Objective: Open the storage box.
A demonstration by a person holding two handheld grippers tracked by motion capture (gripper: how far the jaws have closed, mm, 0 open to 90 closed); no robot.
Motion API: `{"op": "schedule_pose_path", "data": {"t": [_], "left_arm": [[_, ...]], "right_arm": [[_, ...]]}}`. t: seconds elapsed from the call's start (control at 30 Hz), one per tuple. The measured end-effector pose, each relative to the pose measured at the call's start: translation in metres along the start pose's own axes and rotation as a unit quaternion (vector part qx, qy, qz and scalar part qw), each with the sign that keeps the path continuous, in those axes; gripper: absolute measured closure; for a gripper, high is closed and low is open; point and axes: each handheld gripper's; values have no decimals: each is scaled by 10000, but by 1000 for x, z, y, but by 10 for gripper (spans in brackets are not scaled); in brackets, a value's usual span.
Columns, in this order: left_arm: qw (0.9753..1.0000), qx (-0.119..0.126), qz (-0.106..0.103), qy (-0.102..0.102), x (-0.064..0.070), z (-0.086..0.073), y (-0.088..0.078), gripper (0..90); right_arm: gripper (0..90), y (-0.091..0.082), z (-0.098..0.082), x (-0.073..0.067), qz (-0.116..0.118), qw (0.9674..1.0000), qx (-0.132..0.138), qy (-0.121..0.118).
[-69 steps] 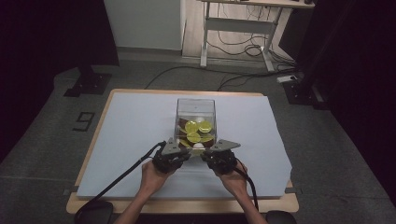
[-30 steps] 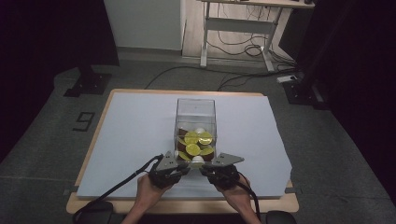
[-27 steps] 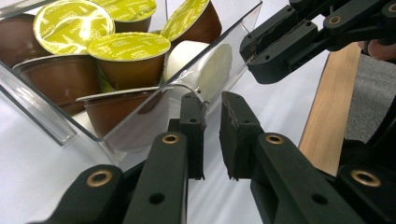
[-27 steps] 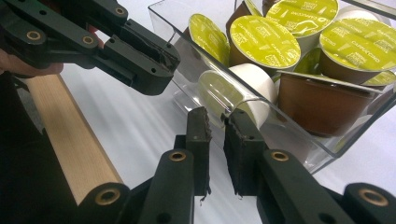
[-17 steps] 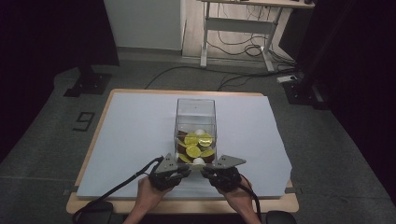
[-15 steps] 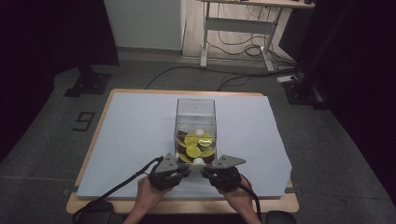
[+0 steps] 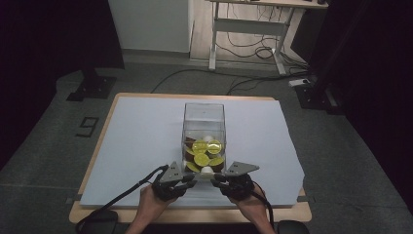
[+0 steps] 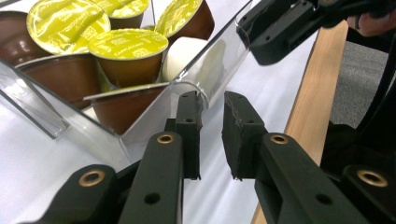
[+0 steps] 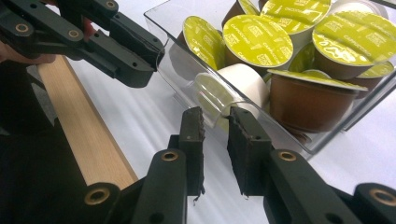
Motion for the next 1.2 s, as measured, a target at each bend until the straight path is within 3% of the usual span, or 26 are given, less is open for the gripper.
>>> {"op": "schedule_pose_path", "data": {"t": [0.43,0.77,1.0,1.2], "left_arm": [[9998,-63,32,-202,-14,-18,-10,752],[9993,38,123,-359,-29,-23,-21,848],[9987,-2,296,-412,-38,-26,-25,898],[9975,-32,487,-510,-48,-30,-27,898]], "right_arm": [[785,-15,-6,6,-133,9999,-9,97],[883,-23,-8,10,-189,9996,-58,183],[892,-28,-11,21,-337,9985,-197,375],[888,-33,-12,29,-421,9977,-90,525]]}}
Point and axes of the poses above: each handheld gripper's, and its own axes: y roughly forward along the jaws, z roughly out of its top, x roughly to its right, and after that the axes turned 13 degrees about z, right-handed
